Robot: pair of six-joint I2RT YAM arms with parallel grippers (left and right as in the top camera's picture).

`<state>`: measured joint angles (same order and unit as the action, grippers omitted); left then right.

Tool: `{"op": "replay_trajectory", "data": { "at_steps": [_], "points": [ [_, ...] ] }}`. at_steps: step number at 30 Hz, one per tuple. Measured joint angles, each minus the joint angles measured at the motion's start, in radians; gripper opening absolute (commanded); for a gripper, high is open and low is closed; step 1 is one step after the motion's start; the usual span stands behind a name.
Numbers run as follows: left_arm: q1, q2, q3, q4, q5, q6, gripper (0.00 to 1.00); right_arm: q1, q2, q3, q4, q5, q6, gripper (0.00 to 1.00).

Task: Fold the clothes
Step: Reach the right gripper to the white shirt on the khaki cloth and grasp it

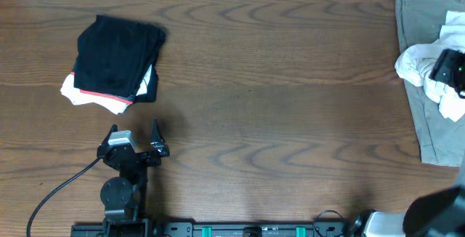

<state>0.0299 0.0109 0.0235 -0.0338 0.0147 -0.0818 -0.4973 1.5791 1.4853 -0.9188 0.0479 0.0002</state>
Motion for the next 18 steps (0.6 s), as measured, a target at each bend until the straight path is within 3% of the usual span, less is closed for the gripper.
{"op": "replay_trajectory", "data": {
  "at_steps": [3,10,18],
  "points": [
    [0.000,0.000,0.000,0.000,0.000,0.000,0.98,-0.053,0.069,0.000,0.010,-0.050,-0.001,0.59],
    [0.000,0.000,0.000,0.000,0.000,0.000,0.98,-0.137,0.218,0.000,0.053,-0.124,-0.001,0.69],
    [0.000,0.000,0.000,0.000,0.000,0.000,0.98,-0.160,0.377,0.000,0.132,-0.148,0.006,0.69]
  ]
}}
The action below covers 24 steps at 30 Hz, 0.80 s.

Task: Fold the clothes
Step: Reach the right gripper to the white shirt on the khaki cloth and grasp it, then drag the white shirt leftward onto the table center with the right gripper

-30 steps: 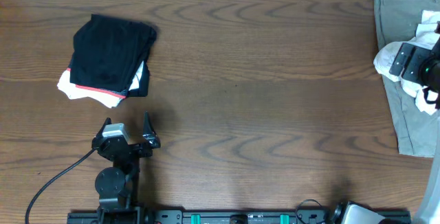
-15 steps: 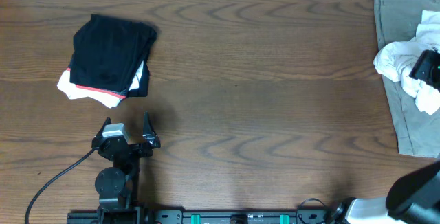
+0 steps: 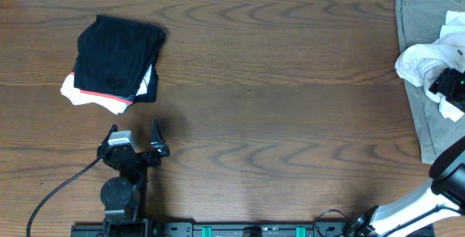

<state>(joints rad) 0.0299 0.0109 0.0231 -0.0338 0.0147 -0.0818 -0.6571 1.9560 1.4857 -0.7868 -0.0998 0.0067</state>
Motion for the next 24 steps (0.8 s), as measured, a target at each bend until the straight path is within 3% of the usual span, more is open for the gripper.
{"op": "replay_trajectory", "data": {
  "at_steps": [3,5,11,24],
  "points": [
    [0.000,0.000,0.000,0.000,0.000,0.000,0.98,-0.007,0.043,0.000,0.048,-0.012,0.019,0.67],
    [0.000,0.000,0.000,0.000,0.000,0.000,0.98,-0.009,0.068,0.000,0.076,-0.025,0.028,0.60],
    [0.000,0.000,0.000,0.000,0.000,0.000,0.98,-0.012,0.097,0.000,0.119,-0.060,0.049,0.04],
    [0.000,0.000,0.000,0.000,0.000,0.000,0.98,-0.018,0.082,0.059,0.057,-0.238,0.072,0.01]
  ]
}}
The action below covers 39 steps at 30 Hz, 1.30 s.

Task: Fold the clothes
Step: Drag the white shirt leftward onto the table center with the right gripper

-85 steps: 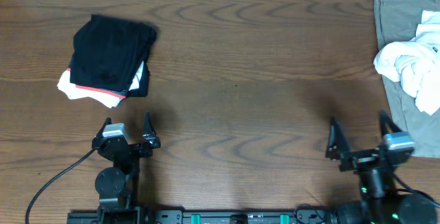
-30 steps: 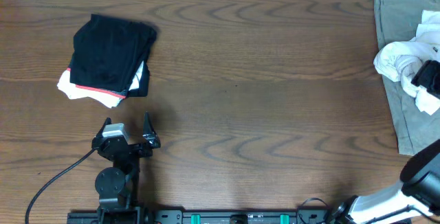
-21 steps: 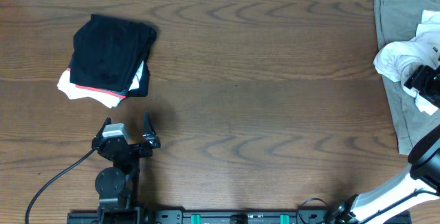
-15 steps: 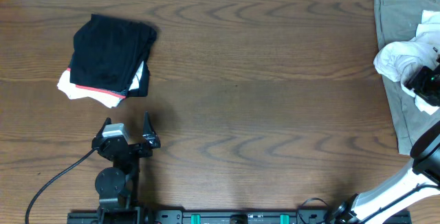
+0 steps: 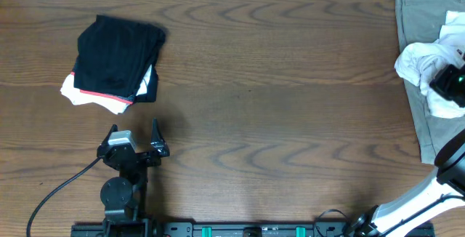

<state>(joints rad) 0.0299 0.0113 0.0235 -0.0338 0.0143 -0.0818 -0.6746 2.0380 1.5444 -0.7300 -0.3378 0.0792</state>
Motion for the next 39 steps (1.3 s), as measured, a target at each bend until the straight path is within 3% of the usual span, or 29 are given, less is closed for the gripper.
{"op": "replay_trajectory", "data": {
  "at_steps": [7,11,15,27,34,38,39],
  "points": [
    [0.000,0.000,0.000,0.000,0.000,0.000,0.98,0.068,-0.228,0.060,-0.092,-0.079,0.008,0.01],
    [0.000,0.000,0.000,0.000,0.000,0.000,0.98,0.211,-0.391,0.081,-0.151,-0.107,0.008,0.01],
    [0.000,0.000,0.000,0.000,0.000,0.000,0.98,0.384,-0.444,0.084,-0.188,-0.117,0.009,0.01],
    [0.000,0.000,0.000,0.000,0.000,0.000,0.98,0.985,-0.308,0.083,-0.072,-0.114,0.028,0.01],
    [0.000,0.000,0.000,0.000,0.000,0.000,0.98,1.222,-0.137,0.083,-0.011,-0.116,0.029,0.02],
    [0.000,0.000,0.000,0.000,0.000,0.000,0.98,1.282,-0.087,0.081,0.028,-0.115,0.037,0.11],
    [0.000,0.000,0.000,0.000,0.000,0.000,0.98,1.291,-0.085,0.081,0.041,-0.115,0.039,0.19]
  ]
}}
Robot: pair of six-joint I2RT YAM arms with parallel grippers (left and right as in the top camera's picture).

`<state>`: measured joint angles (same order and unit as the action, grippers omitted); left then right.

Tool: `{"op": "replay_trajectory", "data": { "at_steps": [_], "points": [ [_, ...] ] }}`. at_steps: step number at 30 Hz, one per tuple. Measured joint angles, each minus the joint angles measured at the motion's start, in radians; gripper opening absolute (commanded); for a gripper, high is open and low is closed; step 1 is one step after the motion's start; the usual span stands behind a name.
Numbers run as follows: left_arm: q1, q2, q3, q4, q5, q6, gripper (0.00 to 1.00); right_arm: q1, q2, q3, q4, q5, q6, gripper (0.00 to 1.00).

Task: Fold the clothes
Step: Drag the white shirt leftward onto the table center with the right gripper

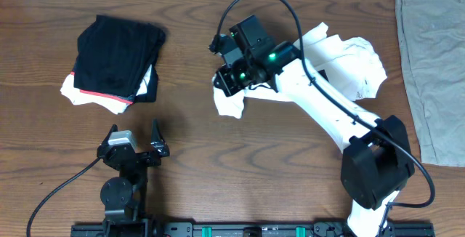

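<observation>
A crumpled white garment (347, 64) lies stretched across the table's middle right, from a bunched corner (229, 105) to its wide end at the right. My right gripper (227, 79) reaches over from the right and sits on that bunched left corner, shut on the cloth; its fingertips are hidden under the wrist. My left gripper (134, 132) rests near the front edge at the left, open and holding nothing.
A folded stack, black garment (116, 59) over a white one with a red trim, sits at the back left. A grey-green garment (429, 70) lies flat along the right edge. Bare wood shows between the stack and the white garment.
My right gripper was at the right edge on the white garment heaped on the grey-green one. Now it is at the table's middle, and the white garment stretches out behind it, off the grey-green one.
At all three earlier moments the right gripper stayed at the far right on the bunched white garment, shifting only slightly. Now the garment lies drawn out across the middle of the table. The left arm and the folded stack have not moved.
</observation>
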<state>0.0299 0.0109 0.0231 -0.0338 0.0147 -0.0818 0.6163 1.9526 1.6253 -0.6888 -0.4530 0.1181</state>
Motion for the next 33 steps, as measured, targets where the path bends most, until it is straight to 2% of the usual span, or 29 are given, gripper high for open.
{"op": "replay_trajectory", "data": {
  "at_steps": [2,4,5,13,18,25,33],
  "points": [
    [0.000,0.000,0.000,0.000,0.000,0.000,0.98,0.011,-0.001,0.000,0.028,-0.003,0.003,0.49],
    [0.000,0.000,0.000,0.000,0.000,0.000,0.98,0.016,-0.001,0.000,0.047,-0.013,0.004,0.63],
    [0.000,0.000,0.000,0.000,0.000,0.000,0.98,0.016,-0.001,0.000,0.049,-0.019,0.007,0.64],
    [0.000,0.000,0.000,0.000,0.000,0.000,0.98,-0.063,-0.061,0.000,0.001,-0.047,0.004,0.69],
    [0.000,0.000,0.000,0.000,0.000,0.000,0.98,-0.229,-0.211,0.000,-0.130,-0.034,0.005,0.69],
    [0.000,0.000,0.000,0.000,0.000,0.000,0.98,-0.446,-0.352,0.004,-0.394,0.143,0.004,0.71],
    [0.000,0.000,0.000,0.005,0.000,0.000,0.98,-0.650,-0.341,0.002,-0.462,0.294,0.003,0.71]
  ]
}}
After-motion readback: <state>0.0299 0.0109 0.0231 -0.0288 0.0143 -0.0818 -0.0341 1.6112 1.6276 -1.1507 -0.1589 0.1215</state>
